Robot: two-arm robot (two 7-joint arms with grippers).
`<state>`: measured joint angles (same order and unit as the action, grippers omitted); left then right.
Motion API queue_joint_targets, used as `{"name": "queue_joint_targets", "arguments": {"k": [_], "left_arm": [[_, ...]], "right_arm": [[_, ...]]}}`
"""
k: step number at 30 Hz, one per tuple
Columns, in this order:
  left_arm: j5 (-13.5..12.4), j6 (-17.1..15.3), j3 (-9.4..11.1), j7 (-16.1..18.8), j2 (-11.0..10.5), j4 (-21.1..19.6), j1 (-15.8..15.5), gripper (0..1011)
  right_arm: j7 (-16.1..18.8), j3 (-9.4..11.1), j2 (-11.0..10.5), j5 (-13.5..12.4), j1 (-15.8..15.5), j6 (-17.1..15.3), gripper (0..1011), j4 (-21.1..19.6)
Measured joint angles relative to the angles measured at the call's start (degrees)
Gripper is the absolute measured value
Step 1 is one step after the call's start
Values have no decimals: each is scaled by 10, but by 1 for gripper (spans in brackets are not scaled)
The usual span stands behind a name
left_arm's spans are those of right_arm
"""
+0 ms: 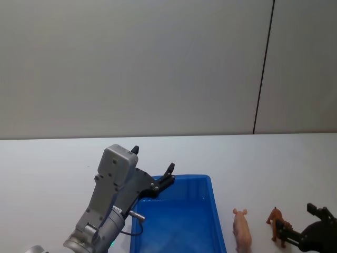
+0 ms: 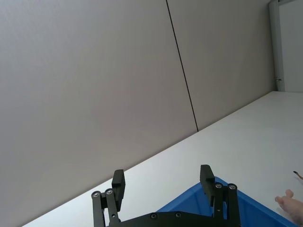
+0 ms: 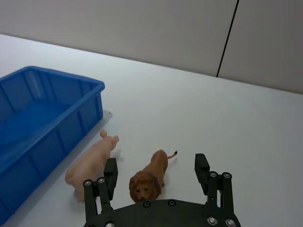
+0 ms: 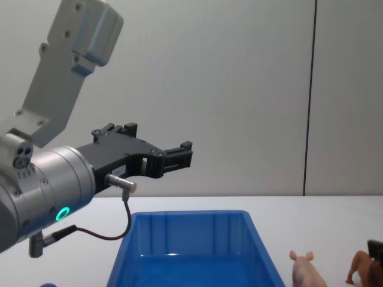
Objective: Pick up the two dolls from the table and place them into the box.
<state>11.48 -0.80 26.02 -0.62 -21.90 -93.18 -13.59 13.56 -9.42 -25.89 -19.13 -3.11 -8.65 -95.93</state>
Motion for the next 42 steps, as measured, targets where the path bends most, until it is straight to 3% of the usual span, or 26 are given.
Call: {"name": "queue_joint_targets", "arguments": {"k": [19, 22, 29, 37, 42], "left_arm": [[0, 0, 0, 0, 0, 0, 0, 1001], [0, 0, 0, 0, 0, 0, 0, 1001], [0, 0, 0, 0, 0, 0, 0, 1001], [0, 0, 0, 0, 0, 0, 0, 1001], [0, 0, 0, 0, 0, 0, 0, 1001]], "right_arm": [[16, -12, 13, 5, 10, -18, 1001, 41], [17, -15, 18, 7, 14, -20, 960, 48], [17, -20, 27, 9, 23, -23, 763, 62], [15, -22, 34, 9, 33, -22, 489, 74], [10, -22, 36, 12, 35, -14, 429, 75]]}}
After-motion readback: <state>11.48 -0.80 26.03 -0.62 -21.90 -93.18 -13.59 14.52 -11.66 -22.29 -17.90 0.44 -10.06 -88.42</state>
